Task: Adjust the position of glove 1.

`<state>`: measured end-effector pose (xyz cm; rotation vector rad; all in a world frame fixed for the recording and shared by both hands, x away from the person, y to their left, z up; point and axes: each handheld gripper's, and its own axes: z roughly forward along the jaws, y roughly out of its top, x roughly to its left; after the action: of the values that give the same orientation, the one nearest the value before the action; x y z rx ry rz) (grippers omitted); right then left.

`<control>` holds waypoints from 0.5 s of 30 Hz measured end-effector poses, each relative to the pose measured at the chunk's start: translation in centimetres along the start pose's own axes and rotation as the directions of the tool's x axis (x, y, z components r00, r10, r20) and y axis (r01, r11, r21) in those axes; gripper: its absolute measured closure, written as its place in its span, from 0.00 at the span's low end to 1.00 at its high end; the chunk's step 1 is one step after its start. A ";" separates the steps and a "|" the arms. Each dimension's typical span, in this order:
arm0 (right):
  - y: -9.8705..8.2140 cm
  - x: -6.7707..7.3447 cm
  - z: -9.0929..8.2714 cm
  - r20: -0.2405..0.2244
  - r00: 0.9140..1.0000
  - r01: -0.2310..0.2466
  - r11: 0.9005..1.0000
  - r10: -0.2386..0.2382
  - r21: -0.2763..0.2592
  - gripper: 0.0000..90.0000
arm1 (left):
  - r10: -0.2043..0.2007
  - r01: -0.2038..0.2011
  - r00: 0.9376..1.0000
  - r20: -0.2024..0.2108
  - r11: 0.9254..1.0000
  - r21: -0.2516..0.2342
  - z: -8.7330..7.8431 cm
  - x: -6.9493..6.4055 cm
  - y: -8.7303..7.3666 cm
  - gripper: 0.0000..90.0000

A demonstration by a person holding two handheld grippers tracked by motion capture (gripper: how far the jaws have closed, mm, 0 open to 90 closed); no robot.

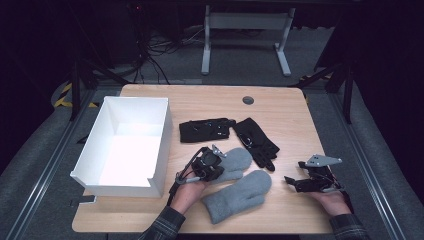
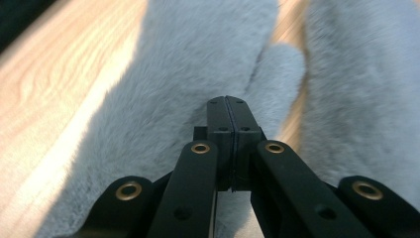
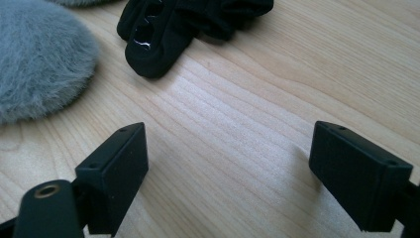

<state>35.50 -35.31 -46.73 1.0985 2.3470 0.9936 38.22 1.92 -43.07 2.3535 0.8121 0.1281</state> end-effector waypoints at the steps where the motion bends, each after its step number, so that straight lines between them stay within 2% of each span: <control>1: 0.0 0.0 0.0 0.001 1.000 0.000 1.000 0.000 0.000 0.18 | 0.009 -0.009 1.000 -0.003 1.000 -0.010 -0.2 0.0 0.1 0.96; 3: 0.0 0.0 0.0 -0.001 1.000 0.000 1.000 0.000 -0.001 0.18 | 0.032 -0.033 0.999 -0.025 0.999 -0.034 -0.7 0.3 0.3 0.94; 4: 0.0 0.0 0.0 -0.001 1.000 -0.001 1.000 0.001 -0.001 0.18 | 0.059 -0.062 0.997 -0.048 0.997 -0.047 -1.0 0.6 0.5 0.91; 7: 0.0 0.0 0.0 0.000 1.000 -0.001 1.000 0.001 -0.001 0.18 | 0.103 -0.108 0.991 -0.080 0.992 -0.059 -0.9 1.4 0.7 0.76; 11: 0.0 0.0 0.0 0.000 1.000 0.000 1.000 0.000 0.000 0.18 | 0.129 -0.132 0.990 -0.061 0.990 -0.049 -0.1 2.4 0.7 0.65; 15: 0.0 0.0 0.0 -0.001 1.000 0.000 1.000 0.000 -0.001 0.18 | 0.143 -0.143 0.989 -0.037 0.990 -0.010 0.9 2.8 0.4 0.63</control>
<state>35.51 -35.30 -46.74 1.0982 2.3470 0.9959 40.93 2.83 -43.81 2.4029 0.6568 0.2361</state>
